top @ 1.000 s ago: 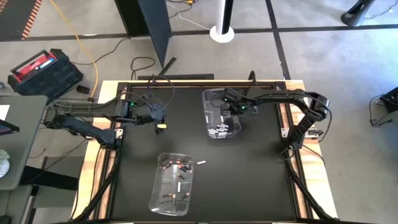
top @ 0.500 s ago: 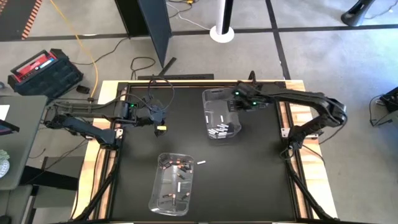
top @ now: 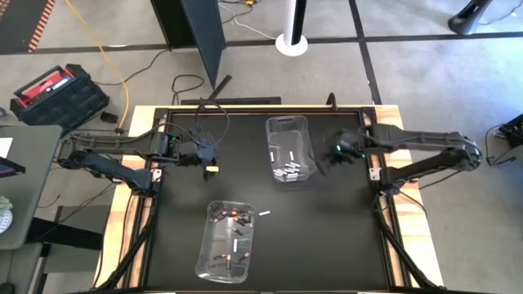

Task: Sort batteries
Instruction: Put the white battery into the top transparent bin

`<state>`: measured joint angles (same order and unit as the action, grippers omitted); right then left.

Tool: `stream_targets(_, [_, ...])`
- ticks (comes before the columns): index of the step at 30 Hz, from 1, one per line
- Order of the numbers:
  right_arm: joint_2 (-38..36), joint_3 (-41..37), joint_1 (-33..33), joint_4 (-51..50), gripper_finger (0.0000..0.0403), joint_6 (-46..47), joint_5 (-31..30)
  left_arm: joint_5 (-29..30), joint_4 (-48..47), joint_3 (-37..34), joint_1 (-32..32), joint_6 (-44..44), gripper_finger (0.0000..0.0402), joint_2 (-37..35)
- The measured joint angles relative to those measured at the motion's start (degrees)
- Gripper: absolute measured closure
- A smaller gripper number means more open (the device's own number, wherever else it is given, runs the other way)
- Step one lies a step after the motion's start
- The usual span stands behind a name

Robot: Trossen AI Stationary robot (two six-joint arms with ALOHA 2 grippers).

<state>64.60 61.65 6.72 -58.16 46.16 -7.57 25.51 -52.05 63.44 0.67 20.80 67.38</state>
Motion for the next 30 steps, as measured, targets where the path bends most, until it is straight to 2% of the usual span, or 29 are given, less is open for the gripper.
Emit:
stream_targets(10, [1.21,0.0,-21.73,-4.53,0.0197,1.63,0.02,-1.03,-1.51,0.0,0.0,-0.18,0.0245,0.0])
stream_targets(14, [4.37,-0.02,-26.95,-5.7,0.0207,-5.51,0.04,-1.02,-1.3,0.0,0.0,-0.1,0.0245,0.12])
stream_targets(21, [11.75,-0.08,-29.39,-3.1,0.0218,-18.7,-0.75,-1.02,-0.8,0.0,0.0,0.3,0.0245,0.24])
stream_targets(26, [14.34,-5.5,-31.04,10.99,0.0218,-28.54,-3.03,-1.0,-0.77,0.0,0.0,0.31,0.0245,0.21])
stream_targets(30, [11.79,-13.16,-29.8,21.42,0.0218,-28.91,-3.32,-1.0,-0.78,0.0,0.0,1.44,0.0245,0.24])
